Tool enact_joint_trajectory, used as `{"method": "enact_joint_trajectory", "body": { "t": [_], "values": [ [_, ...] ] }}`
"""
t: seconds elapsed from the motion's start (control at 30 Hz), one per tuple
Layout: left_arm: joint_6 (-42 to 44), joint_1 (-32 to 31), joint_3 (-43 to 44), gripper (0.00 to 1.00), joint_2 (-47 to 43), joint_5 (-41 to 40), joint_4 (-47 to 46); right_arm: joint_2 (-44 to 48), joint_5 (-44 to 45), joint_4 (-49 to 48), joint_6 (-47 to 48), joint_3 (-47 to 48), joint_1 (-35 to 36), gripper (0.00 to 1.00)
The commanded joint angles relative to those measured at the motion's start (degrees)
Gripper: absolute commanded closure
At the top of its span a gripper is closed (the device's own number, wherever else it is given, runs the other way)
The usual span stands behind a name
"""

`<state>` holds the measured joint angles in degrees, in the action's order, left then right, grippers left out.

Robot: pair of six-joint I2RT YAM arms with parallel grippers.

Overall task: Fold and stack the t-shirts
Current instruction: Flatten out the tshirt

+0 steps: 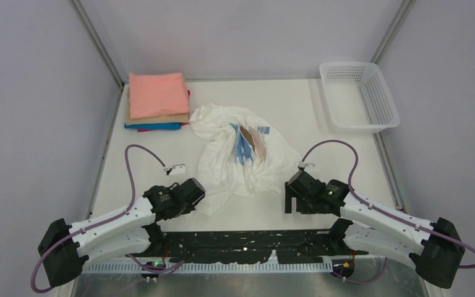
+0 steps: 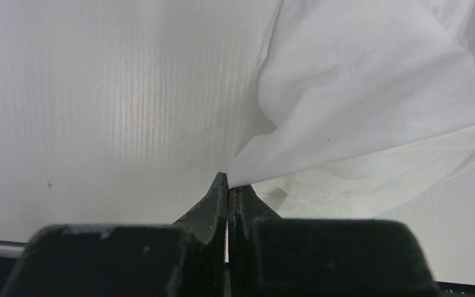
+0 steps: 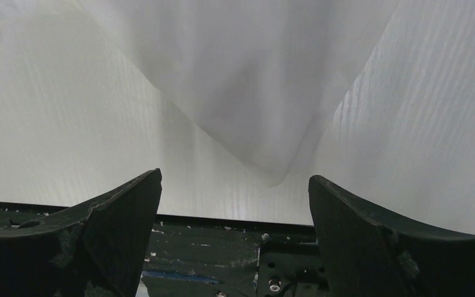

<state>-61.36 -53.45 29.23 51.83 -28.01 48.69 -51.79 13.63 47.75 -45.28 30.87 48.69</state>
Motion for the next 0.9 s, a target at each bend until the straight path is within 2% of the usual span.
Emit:
{"method": "enact_joint_trajectory", "body": {
  "t": [0.0, 0.17, 0.23, 0.3, 0.5, 0.73, 0.8, 0.87],
  "values": [
    [-0.3, 0.3, -1.6, 1.00, -2.4, -1.5, 0.8, 3.3, -0.4, 4.1, -6.8, -1.8, 1.1, 0.08],
    [0.0, 0.3, -2.7, 1.00, -3.2, -0.5, -0.5, 4.1, -2.1, -1.6, -8.3, -6.5, 1.0, 0.13],
    [0.1, 0.3, -2.5, 1.00, -3.0, -0.6, -0.3, 3.4, -2.2, -4.2, -8.7, -7.6, 1.0, 0.19],
    [0.0, 0.3, -2.3, 1.00, -2.7, -0.7, 0.3, 2.4, -2.7, -5.9, -8.8, -7.9, 1.0, 0.30],
    [-0.2, 0.3, -2.2, 1.00, -2.1, -0.9, -0.4, 0.9, 1.8, -4.2, -10.4, -7.0, 1.1, 0.45],
    [-0.3, 0.3, -0.3, 1.00, -1.6, -3.0, 0.4, 0.4, 7.2, -2.2, -13.4, -6.7, 1.0, 0.48],
    [-0.3, 0.3, -0.1, 1.00, -1.6, -3.5, 1.0, 0.5, 7.5, -2.2, -13.8, -6.6, 1.0, 0.54],
    [-0.4, 0.3, 0.2, 1.00, -1.9, -4.0, 1.5, 0.8, 7.2, -2.5, -13.5, -6.6, 0.9, 0.64]
  ]
}}
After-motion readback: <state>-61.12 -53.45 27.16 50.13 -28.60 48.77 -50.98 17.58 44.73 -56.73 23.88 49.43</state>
